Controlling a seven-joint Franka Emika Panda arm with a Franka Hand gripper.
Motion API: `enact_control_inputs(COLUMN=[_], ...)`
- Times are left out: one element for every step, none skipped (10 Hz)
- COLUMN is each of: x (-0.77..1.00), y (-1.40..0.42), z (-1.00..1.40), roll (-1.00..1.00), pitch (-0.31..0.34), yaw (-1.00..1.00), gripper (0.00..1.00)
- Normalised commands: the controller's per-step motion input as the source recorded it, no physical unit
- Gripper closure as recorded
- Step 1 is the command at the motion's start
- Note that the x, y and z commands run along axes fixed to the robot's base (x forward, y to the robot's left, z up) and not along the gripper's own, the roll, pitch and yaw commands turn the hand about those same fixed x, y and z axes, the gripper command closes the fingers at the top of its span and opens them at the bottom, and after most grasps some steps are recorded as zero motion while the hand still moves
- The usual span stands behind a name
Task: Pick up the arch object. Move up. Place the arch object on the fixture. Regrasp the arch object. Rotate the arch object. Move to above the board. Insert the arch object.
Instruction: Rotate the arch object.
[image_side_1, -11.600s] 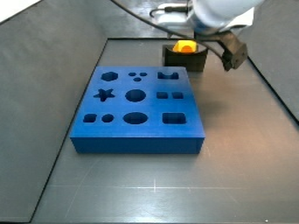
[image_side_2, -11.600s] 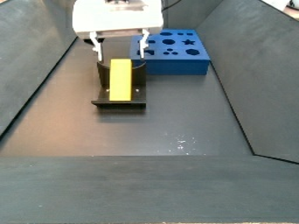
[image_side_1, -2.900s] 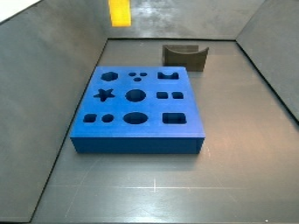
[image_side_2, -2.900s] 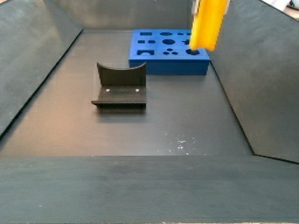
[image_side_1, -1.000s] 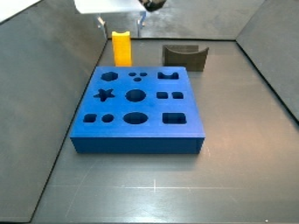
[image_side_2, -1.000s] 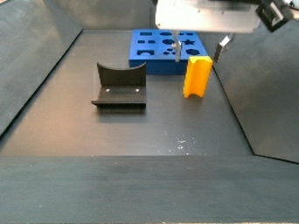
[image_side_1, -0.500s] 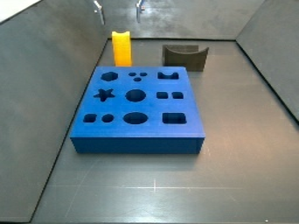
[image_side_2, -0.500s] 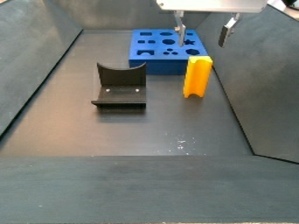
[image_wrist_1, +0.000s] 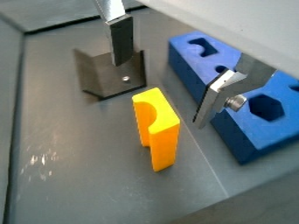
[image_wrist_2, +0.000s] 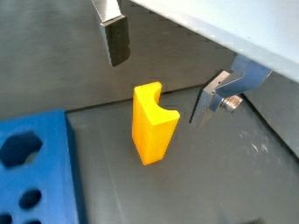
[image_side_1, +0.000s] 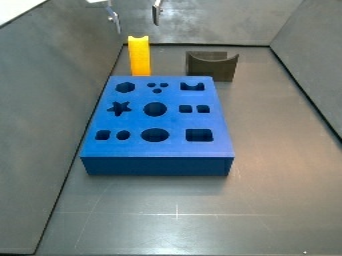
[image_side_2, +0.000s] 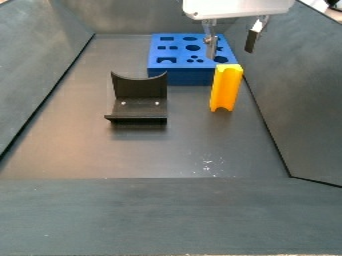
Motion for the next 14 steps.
enact_control_inputs(x=[0.05, 0.05, 0.05, 0.05, 0.05, 0.05, 0.05, 0.05, 0.05, 0.05, 0.05, 0.05, 0.05, 0.05], y=[0.00, 0.00, 0.00, 0.00, 0.00, 0.00, 0.00, 0.00, 0.00, 0.00, 0.00, 0.00, 0.00, 0.00], z=[-0.04, -0.04, -0.03, -0.03, -0.03, -0.03, -0.03, -0.03, -0.03, -0.03, -0.03, -0.03, -0.03, -0.03], roll=[0.00, 0.00, 0.00, 0.00, 0.00, 0.00, 0.00, 0.00, 0.00, 0.00, 0.00, 0.00, 0.00, 0.00], pitch=[-0.005, -0.005, -0.005, -0.006, -0.006, -0.006, -0.006, -0.006, -0.007, -0.007, -0.007, -0.007, -0.008, -0.008], yaw=[1.00, 1.00, 1.00, 1.00, 1.00, 1.00, 1.00, 1.00, 1.00, 1.00, 1.00, 1.00, 1.00, 1.00], gripper=[0.00, 0.00, 0.00, 0.00, 0.00, 0.00, 0.00, 0.00, 0.00, 0.00, 0.00, 0.00, 0.00, 0.00])
